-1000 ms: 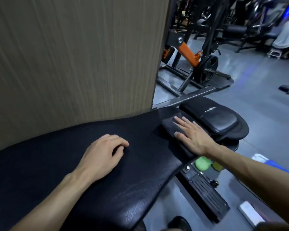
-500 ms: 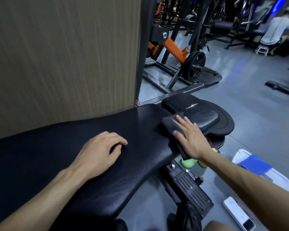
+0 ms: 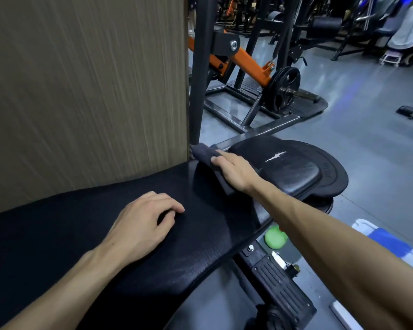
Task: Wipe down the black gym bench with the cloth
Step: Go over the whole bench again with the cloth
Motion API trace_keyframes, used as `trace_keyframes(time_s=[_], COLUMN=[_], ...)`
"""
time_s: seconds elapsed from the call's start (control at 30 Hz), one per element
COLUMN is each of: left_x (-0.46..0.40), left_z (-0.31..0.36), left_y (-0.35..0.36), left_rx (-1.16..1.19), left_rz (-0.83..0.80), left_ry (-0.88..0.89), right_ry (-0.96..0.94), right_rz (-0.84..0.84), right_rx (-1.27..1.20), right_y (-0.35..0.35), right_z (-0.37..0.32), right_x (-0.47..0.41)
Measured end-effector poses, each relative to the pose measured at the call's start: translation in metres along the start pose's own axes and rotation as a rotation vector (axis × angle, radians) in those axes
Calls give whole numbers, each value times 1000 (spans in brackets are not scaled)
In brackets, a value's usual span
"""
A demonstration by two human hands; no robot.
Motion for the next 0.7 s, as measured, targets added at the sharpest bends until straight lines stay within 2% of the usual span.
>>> trace_keyframes(time_s=[0.1, 0.2, 0.23, 0.33, 0.4, 0.47, 0.53, 0.57, 0.6, 0.67, 0.7], left_x=[-17, -37, -44, -64, -74, -82, -87, -89, -89, -89, -89], left_z=[9, 23, 28, 42, 47, 47, 42, 38, 35, 30, 28], left_y=[7, 16, 19, 31, 38, 47, 56, 60, 63, 67, 68], left_rx=[1, 6, 10, 4, -16, -78, -153, -176, -181, -156, -148], left_rz=[-22, -50, -52, -53, -61, -74, -100, -116, -125, -121, -115], left_ry=[17, 53, 68, 119, 164, 229, 275, 279, 271, 247, 241], right_ry=[128, 482, 511, 369, 326, 329, 353, 352, 291, 20, -50], right_rz=[52, 64, 90, 306, 491, 578, 640, 641, 606, 366, 264], right_rx=[-492, -1111, -1219, -1430, -1459, -1330, -1095, -853, -472, 198, 411], right_y=[-20, -44, -58, -119, -160, -179, -173, -160, -141, -84, -61], right_z=[8, 32, 39, 62, 75, 93, 107, 111, 112, 115, 116], right_x=[30, 66, 80, 116, 134, 133, 123, 115, 108, 96, 93])
Point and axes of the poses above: each hand's wrist, its own x-axis away from the middle knuckle, its own y-axis out of the palm, z = x × y, the point moved 3 cm from there along -x, towards the middle knuckle, and after that the axes turned 4 degrees about y, right-handed, at the moved point
